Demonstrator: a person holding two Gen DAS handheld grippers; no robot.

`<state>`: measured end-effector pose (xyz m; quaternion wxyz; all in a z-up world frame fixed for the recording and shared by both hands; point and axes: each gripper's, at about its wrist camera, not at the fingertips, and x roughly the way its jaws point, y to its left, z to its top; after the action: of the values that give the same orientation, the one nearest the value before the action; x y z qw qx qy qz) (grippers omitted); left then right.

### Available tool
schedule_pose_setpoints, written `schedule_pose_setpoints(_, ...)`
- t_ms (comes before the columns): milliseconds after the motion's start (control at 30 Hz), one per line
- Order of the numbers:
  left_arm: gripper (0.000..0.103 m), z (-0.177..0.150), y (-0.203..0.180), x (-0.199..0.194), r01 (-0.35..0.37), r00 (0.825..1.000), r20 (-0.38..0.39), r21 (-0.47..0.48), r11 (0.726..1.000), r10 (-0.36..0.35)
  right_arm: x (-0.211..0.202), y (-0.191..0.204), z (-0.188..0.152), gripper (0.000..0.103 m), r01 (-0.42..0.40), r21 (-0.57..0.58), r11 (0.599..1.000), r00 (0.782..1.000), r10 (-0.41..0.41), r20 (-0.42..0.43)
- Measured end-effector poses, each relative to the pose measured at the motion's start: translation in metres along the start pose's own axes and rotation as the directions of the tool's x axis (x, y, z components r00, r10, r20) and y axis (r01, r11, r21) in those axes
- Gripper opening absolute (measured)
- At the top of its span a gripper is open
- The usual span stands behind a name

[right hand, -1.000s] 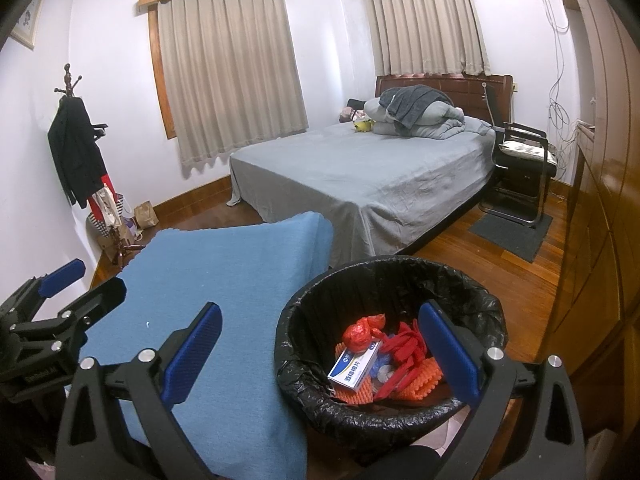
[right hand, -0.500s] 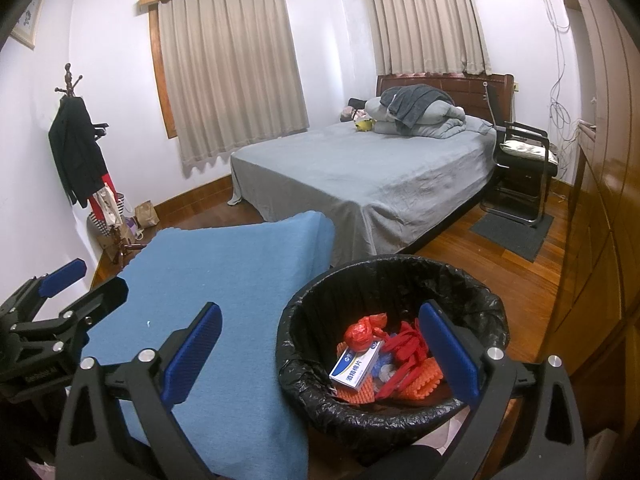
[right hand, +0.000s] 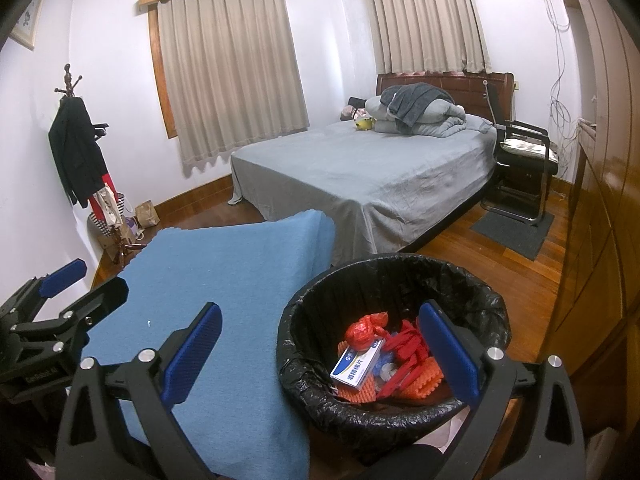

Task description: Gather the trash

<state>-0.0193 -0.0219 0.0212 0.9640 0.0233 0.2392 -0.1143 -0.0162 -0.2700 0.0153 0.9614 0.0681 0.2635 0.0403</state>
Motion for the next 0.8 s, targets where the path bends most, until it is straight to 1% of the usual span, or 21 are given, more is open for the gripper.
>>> schedule_pose_setpoints(600, 0.097, 0.001, -0.001, 0.0, 0.0, 1.0, -0.002, 0.002, 1.0, 0.0, 0.0, 0.002, 0.0, 0.097, -0.001, 0.002, 1.0, 1.0, 0.001, -0.004)
schedule_pose_setpoints(800, 0.097, 0.001, -0.001, -0.001, -0.001, 1.0, -0.003, 0.002, 1.0, 0.001, -0.001, 0.011, -0.003, 0.097, -0.004, 0.001, 1.0, 1.0, 0.004, -0.008)
